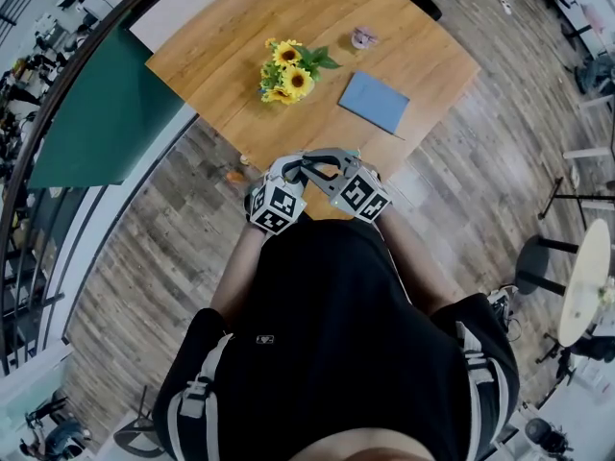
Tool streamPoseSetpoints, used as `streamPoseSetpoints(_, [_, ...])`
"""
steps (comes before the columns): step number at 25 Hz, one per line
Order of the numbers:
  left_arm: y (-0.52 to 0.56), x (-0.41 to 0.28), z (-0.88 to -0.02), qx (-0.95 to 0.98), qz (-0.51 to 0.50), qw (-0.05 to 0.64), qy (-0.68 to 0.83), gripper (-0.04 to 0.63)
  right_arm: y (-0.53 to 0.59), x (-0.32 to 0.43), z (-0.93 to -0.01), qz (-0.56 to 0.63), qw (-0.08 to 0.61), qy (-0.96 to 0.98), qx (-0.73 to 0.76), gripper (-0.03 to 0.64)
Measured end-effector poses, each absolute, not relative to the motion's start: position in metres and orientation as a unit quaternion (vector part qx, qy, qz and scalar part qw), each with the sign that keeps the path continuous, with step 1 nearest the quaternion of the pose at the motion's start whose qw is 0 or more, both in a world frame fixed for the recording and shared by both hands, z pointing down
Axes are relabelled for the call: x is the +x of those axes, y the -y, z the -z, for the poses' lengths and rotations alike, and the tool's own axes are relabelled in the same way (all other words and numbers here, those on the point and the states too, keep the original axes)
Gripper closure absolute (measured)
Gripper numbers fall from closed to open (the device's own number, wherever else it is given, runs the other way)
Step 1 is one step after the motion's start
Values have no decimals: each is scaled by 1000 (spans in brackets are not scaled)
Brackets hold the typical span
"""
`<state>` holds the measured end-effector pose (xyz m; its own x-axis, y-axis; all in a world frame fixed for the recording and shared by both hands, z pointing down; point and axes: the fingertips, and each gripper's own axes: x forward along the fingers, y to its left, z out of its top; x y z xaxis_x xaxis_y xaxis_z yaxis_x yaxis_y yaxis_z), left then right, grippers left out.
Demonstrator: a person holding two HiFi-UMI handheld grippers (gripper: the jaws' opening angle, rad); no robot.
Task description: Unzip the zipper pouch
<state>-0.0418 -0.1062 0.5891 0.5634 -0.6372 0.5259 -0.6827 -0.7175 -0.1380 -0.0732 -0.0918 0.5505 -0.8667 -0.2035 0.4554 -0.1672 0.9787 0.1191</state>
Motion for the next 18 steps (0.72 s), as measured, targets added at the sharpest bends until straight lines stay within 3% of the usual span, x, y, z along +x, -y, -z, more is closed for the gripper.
streamPoseSetpoints(18, [93, -56, -597, 876, -284, 39, 388, 571, 83, -61, -548, 27, 211, 967, 142, 575])
